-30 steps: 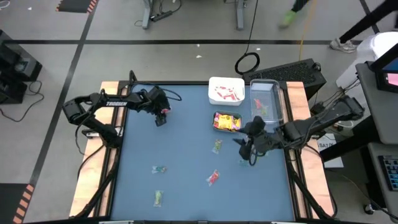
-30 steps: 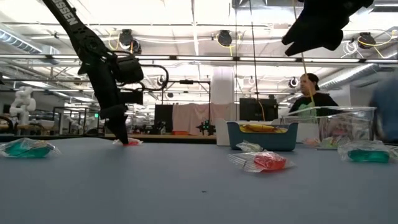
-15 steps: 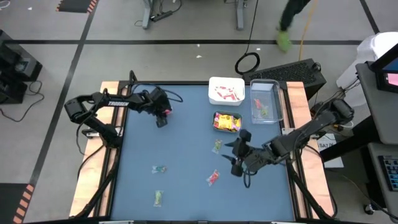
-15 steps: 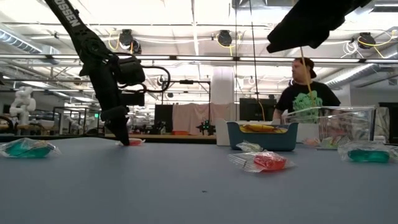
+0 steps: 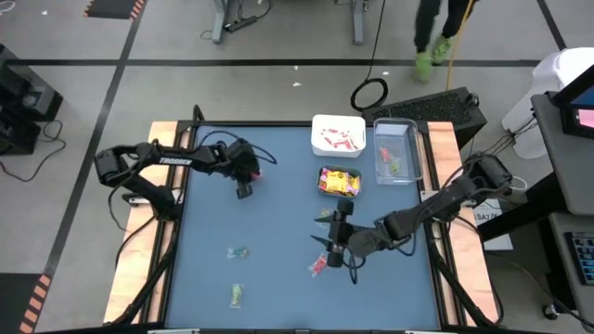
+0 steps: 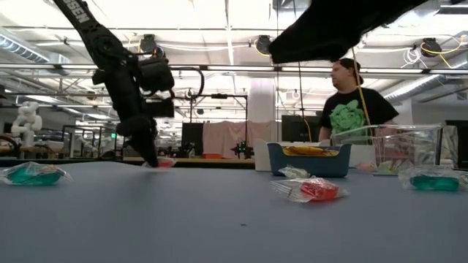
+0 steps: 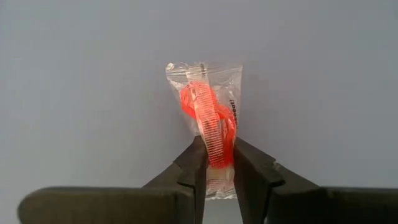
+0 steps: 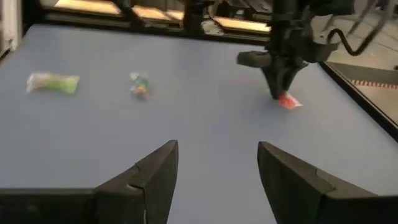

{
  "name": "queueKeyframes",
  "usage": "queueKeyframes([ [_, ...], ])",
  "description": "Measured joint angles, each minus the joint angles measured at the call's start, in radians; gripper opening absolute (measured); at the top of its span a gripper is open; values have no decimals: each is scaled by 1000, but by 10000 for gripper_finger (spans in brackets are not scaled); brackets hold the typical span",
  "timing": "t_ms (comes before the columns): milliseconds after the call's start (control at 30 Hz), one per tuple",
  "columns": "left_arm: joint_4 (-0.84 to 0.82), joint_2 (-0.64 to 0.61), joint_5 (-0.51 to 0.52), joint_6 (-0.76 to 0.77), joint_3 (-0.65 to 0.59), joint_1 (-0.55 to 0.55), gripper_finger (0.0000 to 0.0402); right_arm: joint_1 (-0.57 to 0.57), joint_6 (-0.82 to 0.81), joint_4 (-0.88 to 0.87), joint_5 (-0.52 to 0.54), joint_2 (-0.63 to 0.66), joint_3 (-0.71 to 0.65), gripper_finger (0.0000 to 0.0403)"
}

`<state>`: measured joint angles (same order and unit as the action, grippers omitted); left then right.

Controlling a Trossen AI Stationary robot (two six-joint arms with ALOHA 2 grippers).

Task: Sort candy
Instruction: Put the top left red candy into the transparent bin

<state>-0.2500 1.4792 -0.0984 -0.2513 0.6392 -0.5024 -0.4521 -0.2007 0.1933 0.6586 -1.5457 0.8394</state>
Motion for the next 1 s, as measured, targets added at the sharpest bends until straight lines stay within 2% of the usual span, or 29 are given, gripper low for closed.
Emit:
queueKeyframes([
  [267,11,-107,-32,46,0,140,70,95,-7,107,-5,-100,0,210],
  [433,50,-165,-31,87,0,237,70,120,60,205,-10,-163,0,210],
  [600,142,-205,-26,97,2,340,70,120,126,261,-9,-175,0,210],
  [800,302,-206,-26,90,2,456,70,120,263,346,-9,-171,1,210],
  [1000,393,-206,-25,85,2,528,70,119,431,396,-9,-171,2,210],
])
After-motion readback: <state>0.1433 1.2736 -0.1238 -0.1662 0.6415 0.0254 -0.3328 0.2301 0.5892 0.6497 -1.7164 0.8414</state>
